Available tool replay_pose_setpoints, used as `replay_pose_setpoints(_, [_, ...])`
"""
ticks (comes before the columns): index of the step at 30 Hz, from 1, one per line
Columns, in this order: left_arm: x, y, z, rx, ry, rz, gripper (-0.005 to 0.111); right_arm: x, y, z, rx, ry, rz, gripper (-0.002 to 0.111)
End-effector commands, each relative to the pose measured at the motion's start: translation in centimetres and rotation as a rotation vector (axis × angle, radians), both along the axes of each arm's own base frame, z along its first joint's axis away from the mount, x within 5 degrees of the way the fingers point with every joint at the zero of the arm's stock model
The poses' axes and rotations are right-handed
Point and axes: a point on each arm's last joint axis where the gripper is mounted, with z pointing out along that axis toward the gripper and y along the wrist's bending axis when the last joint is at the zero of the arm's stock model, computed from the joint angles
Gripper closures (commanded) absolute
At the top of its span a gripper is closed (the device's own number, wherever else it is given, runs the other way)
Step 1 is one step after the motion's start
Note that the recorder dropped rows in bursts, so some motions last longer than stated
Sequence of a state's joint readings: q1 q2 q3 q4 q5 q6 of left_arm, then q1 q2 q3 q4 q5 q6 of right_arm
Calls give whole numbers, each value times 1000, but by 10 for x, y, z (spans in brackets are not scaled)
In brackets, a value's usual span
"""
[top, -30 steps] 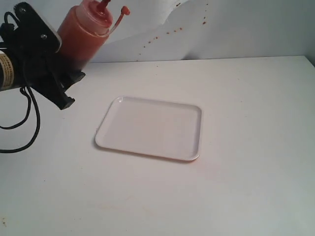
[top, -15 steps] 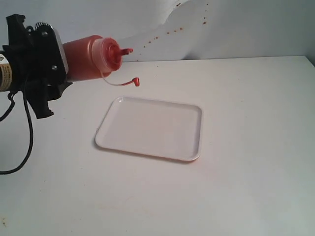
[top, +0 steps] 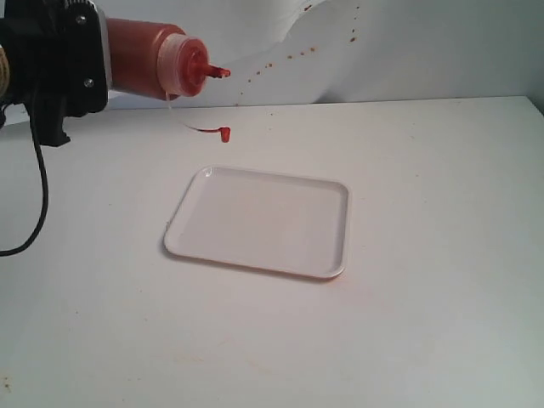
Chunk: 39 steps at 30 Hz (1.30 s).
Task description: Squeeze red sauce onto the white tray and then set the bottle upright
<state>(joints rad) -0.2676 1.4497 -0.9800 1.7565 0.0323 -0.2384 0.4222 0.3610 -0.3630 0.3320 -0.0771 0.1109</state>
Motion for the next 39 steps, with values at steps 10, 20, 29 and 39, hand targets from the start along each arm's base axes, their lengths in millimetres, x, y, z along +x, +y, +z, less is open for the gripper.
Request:
replay_pose_setpoints(10, [26,-1,8,202,-79,0,107,138,107,49,-415,73,145,108])
replay_pose_setpoints(20, [46,-25,-12,434,-88,-76,107,203,150,37,-725,0,167,26])
replay_pose_setpoints(29, [44,-73,-19,729,-164,-195,107,237,175,-44,-970,143,285,3])
replay_pose_setpoints(39, [47,-73,-15,801,-185,-203,107,239,216,-77,-968,60,292,3])
